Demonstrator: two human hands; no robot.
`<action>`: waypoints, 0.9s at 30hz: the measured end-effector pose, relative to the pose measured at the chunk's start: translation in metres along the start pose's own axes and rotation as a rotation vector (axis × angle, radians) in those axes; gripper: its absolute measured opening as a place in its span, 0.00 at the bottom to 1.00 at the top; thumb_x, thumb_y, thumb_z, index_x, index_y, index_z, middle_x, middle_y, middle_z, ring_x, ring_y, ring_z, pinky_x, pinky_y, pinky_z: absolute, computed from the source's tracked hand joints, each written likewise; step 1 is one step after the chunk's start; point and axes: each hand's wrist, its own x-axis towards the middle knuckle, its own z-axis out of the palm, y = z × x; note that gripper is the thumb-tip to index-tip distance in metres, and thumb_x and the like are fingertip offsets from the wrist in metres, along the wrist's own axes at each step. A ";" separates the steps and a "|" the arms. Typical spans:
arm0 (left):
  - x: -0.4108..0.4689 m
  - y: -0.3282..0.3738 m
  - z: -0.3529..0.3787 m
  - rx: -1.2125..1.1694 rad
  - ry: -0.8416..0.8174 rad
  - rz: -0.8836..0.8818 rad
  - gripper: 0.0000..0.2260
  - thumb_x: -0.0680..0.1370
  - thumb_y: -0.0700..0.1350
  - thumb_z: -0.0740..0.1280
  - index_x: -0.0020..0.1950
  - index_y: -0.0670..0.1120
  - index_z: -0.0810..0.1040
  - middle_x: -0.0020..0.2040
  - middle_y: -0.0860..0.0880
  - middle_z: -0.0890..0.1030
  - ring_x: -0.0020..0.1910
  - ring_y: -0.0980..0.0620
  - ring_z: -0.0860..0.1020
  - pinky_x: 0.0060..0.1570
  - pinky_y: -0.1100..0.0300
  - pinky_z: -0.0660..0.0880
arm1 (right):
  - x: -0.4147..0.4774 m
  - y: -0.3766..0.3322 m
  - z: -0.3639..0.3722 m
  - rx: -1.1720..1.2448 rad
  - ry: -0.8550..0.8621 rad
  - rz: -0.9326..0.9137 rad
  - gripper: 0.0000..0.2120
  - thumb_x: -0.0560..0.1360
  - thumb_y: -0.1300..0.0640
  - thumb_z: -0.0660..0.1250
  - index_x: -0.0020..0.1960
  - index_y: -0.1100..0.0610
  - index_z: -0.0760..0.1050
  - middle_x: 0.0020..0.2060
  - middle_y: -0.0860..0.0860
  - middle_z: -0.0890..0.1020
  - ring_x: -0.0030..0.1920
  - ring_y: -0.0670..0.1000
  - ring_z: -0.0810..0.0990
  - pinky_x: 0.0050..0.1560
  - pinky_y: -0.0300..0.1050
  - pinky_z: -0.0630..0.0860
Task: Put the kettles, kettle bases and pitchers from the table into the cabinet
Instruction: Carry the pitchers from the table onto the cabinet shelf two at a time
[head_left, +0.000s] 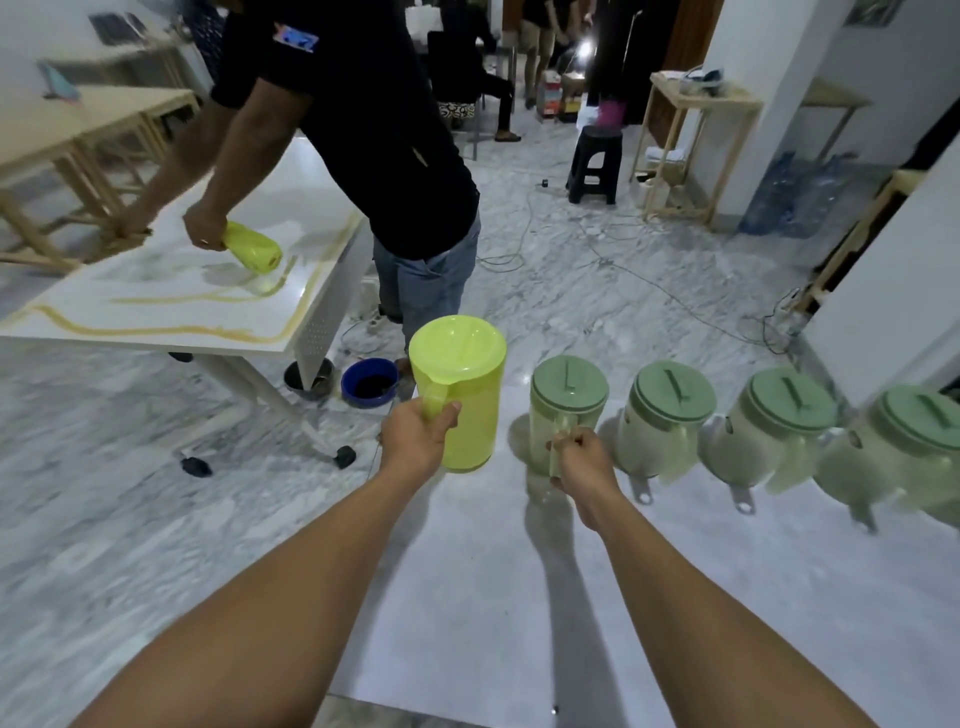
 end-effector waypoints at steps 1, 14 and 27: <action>-0.001 -0.001 -0.001 -0.002 0.000 -0.006 0.11 0.78 0.53 0.69 0.41 0.47 0.83 0.45 0.45 0.87 0.48 0.45 0.83 0.57 0.44 0.77 | -0.001 0.001 -0.001 0.003 -0.002 0.006 0.05 0.78 0.57 0.60 0.50 0.51 0.74 0.50 0.55 0.81 0.53 0.58 0.80 0.58 0.66 0.79; -0.049 0.065 -0.049 0.008 0.001 0.139 0.14 0.77 0.56 0.69 0.34 0.53 0.79 0.41 0.50 0.86 0.47 0.45 0.83 0.56 0.44 0.78 | -0.100 -0.062 -0.037 0.019 0.070 -0.065 0.09 0.84 0.53 0.57 0.59 0.56 0.70 0.57 0.57 0.78 0.55 0.58 0.77 0.58 0.63 0.80; -0.172 0.181 -0.090 -0.067 -0.259 0.466 0.11 0.78 0.49 0.70 0.36 0.48 0.80 0.40 0.45 0.86 0.46 0.45 0.85 0.54 0.47 0.80 | -0.308 -0.100 -0.137 0.115 0.362 -0.168 0.12 0.82 0.58 0.54 0.58 0.58 0.74 0.56 0.60 0.80 0.55 0.59 0.79 0.52 0.59 0.81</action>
